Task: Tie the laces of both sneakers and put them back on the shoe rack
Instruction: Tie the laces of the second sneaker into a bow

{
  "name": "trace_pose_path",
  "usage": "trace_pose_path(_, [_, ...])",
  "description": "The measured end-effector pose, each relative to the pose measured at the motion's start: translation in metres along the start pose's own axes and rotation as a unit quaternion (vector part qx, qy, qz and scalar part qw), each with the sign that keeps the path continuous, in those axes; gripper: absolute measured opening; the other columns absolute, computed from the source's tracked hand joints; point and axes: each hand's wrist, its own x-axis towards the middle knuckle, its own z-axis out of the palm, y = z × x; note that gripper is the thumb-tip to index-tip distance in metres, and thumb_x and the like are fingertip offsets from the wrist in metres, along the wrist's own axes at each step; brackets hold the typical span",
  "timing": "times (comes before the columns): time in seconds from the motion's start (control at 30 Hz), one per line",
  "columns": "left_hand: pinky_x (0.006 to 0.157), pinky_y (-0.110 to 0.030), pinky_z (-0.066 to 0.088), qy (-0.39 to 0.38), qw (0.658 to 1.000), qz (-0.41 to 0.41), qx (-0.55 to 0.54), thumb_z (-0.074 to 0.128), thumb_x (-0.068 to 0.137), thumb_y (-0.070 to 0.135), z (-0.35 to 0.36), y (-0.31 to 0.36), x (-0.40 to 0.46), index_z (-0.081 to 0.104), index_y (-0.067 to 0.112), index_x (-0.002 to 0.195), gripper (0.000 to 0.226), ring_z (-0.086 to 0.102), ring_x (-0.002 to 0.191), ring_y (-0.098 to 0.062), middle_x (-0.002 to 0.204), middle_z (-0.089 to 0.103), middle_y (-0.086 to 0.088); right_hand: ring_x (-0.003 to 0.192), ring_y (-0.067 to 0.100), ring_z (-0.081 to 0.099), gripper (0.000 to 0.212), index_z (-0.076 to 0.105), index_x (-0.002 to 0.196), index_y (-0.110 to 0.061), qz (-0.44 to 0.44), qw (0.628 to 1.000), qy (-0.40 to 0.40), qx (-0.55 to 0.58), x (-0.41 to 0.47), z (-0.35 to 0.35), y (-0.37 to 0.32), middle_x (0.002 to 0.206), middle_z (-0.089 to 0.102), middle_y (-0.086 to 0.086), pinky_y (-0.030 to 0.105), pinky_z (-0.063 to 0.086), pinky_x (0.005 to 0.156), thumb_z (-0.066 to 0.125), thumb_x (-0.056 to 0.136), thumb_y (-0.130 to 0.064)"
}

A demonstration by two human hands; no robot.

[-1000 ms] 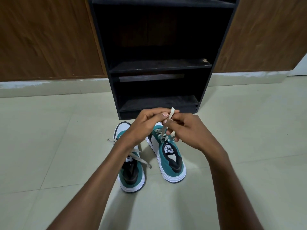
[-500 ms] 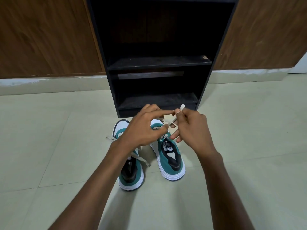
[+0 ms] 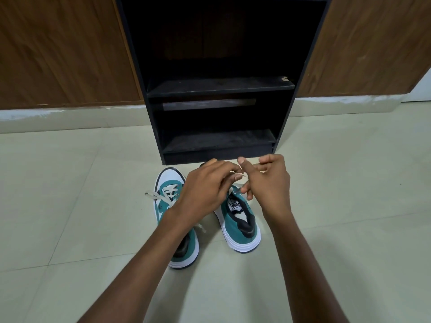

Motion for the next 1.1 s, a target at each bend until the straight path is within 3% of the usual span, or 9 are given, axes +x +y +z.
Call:
trace_pose_path(0.1, [0.074, -0.039, 0.050, -0.076, 0.956, -0.191, -0.208, 0.059, 0.097, 0.040, 0.001, 0.005, 0.006, 0.067, 0.028, 0.097, 0.014, 0.062, 0.080, -0.019, 0.084, 0.069, 0.001, 0.065, 0.016, 0.070, 0.026, 0.058, 0.083, -0.023, -0.065, 0.998, -0.006, -0.019, -0.001, -0.002, 0.004, 0.092, 0.063, 0.003, 0.033, 0.052, 0.058, 0.075, 0.085, -0.043])
trace_pose_path(0.2, [0.074, -0.035, 0.044, -0.107, 0.884, -0.297, -0.345, 0.066, 0.089, 0.035, -0.004, 0.006, 0.015, 0.072, 0.025, 0.090, 0.012, 0.057, 0.074, -0.021, 0.084, 0.067, -0.014, 0.084, 0.010, 0.064, 0.008, 0.071, 0.076, -0.019, -0.154, 0.985, -0.029, -0.076, -0.001, -0.005, 0.012, 0.100, 0.058, -0.001, 0.037, 0.058, 0.067, 0.075, 0.081, -0.023])
trace_pose_path(0.33, [0.054, -0.008, 0.039, -0.124, 0.846, -0.364, -0.368, 0.064, 0.095, 0.011, -0.011, 0.010, 0.019, 0.071, 0.016, 0.086, 0.012, 0.051, 0.060, 0.000, 0.096, 0.059, -0.001, 0.096, 0.011, 0.059, 0.016, 0.072, 0.084, -0.018, -0.276, 0.951, -0.036, -0.139, -0.001, -0.007, 0.024, 0.107, 0.054, -0.001, 0.021, 0.053, 0.065, 0.078, 0.073, -0.028])
trace_pose_path(0.47, [0.046, -0.019, 0.027, -0.122, 0.797, -0.417, -0.420, 0.065, 0.095, 0.017, -0.016, 0.007, 0.020, 0.074, 0.014, 0.091, 0.010, 0.037, 0.049, -0.004, 0.056, 0.060, 0.015, 0.111, 0.013, 0.049, 0.024, 0.073, 0.091, -0.021, -0.307, 0.926, -0.022, -0.220, 0.004, -0.007, 0.032, 0.112, 0.054, -0.004, 0.030, 0.054, 0.075, 0.075, 0.071, -0.034])
trace_pose_path(0.57, [0.045, -0.021, 0.023, -0.105, 0.778, -0.434, -0.442, 0.070, 0.091, 0.016, -0.018, 0.003, 0.019, 0.078, 0.015, 0.089, 0.009, 0.033, 0.052, -0.008, 0.057, 0.064, 0.011, 0.114, 0.011, 0.046, 0.015, 0.078, 0.087, -0.021, -0.292, 0.927, -0.034, -0.234, 0.005, -0.005, 0.035, 0.115, 0.058, -0.005, 0.028, 0.052, 0.078, 0.080, 0.074, -0.029])
trace_pose_path(0.63, [0.044, -0.021, 0.023, -0.095, 0.765, -0.444, -0.457, 0.071, 0.089, 0.013, -0.018, 0.002, 0.018, 0.079, 0.016, 0.086, 0.009, 0.033, 0.051, -0.007, 0.063, 0.069, 0.007, 0.113, 0.010, 0.049, 0.001, 0.077, 0.076, -0.023, -0.224, 0.958, -0.041, -0.177, 0.003, -0.006, 0.027, 0.110, 0.061, -0.007, 0.020, 0.048, 0.077, 0.078, 0.076, -0.023])
trace_pose_path(0.73, [0.041, -0.018, 0.024, -0.079, 0.754, -0.457, -0.465, 0.072, 0.088, 0.014, -0.016, 0.003, 0.018, 0.079, 0.017, 0.083, 0.009, 0.032, 0.047, -0.005, 0.077, 0.076, 0.003, 0.092, 0.010, 0.062, 0.017, 0.069, 0.059, -0.020, -0.102, 0.994, -0.049, -0.015, 0.000, -0.011, 0.008, 0.091, 0.067, -0.003, 0.020, 0.048, 0.075, 0.063, 0.075, -0.023])
trace_pose_path(0.9, [0.039, -0.018, 0.026, -0.050, 0.759, -0.475, -0.443, 0.072, 0.089, 0.016, -0.014, 0.000, 0.021, 0.079, 0.016, 0.087, 0.007, 0.031, 0.044, -0.005, 0.080, 0.077, 0.004, 0.053, 0.023, 0.053, 0.025, 0.055, 0.050, -0.016, -0.048, 0.973, -0.057, 0.220, -0.002, -0.027, -0.026, 0.058, 0.054, 0.008, 0.039, 0.047, 0.066, 0.055, 0.075, -0.017])
trace_pose_path(1.1, [0.043, -0.019, 0.026, -0.064, 0.757, -0.476, -0.444, 0.074, 0.087, 0.020, -0.014, 0.005, 0.020, 0.080, 0.017, 0.091, 0.007, 0.033, 0.048, -0.005, 0.084, 0.078, 0.003, 0.042, 0.016, 0.057, 0.027, 0.065, 0.095, -0.012, -0.026, 0.999, -0.023, -0.037, -0.001, -0.033, -0.025, 0.068, 0.073, 0.006, 0.034, 0.057, 0.050, 0.073, 0.086, -0.036])
